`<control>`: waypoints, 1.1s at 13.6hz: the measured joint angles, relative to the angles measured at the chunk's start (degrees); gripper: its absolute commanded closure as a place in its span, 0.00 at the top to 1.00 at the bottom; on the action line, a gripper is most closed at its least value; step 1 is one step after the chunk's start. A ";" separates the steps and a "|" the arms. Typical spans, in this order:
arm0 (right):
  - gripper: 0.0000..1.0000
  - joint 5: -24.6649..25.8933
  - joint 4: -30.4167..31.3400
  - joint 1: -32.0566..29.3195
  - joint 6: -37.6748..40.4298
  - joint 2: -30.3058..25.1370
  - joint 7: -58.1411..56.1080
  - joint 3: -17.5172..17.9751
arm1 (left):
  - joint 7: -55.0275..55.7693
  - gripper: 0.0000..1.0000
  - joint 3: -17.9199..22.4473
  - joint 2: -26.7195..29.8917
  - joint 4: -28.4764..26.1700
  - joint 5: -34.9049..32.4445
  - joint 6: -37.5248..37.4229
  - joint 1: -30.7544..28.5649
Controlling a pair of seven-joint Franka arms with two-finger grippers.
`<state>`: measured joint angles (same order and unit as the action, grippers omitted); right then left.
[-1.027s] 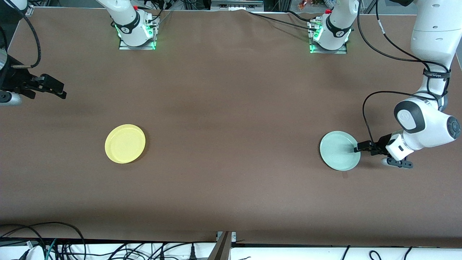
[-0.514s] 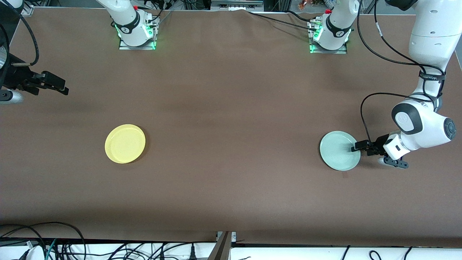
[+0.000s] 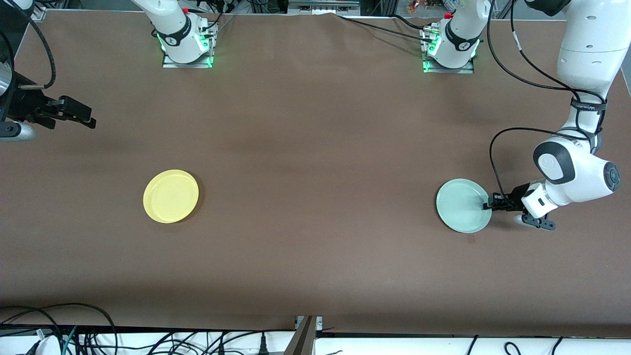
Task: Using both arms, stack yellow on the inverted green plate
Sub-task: 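Lift the green plate rim with the left gripper, tilting it up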
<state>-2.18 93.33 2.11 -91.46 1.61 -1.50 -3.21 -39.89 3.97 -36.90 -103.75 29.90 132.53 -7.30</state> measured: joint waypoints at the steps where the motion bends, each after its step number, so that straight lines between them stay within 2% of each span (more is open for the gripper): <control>1: 1.00 0.00 -0.02 0.00 0.01 0.00 0.00 0.00 | -0.11 0.00 -0.01 -0.08 0.01 0.00 0.22 0.04; 9: 1.00 -0.01 -0.05 0.08 0.07 0.00 -0.10 0.12 | -0.43 0.00 -0.37 -0.12 1.08 0.00 1.01 0.94; 13: 1.00 -0.02 -0.07 0.21 0.12 -0.01 -0.18 0.35 | -0.43 0.00 -0.49 0.57 4.26 -0.13 1.12 3.64; 15: 1.00 -0.04 -0.15 0.27 0.52 -0.07 -0.20 0.78 | 0.89 0.00 -0.52 1.58 6.38 -2.24 1.13 6.20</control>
<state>-2.22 93.18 2.38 -90.94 1.55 -1.70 -2.43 -39.00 3.44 -35.32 -97.37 27.66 133.66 -1.10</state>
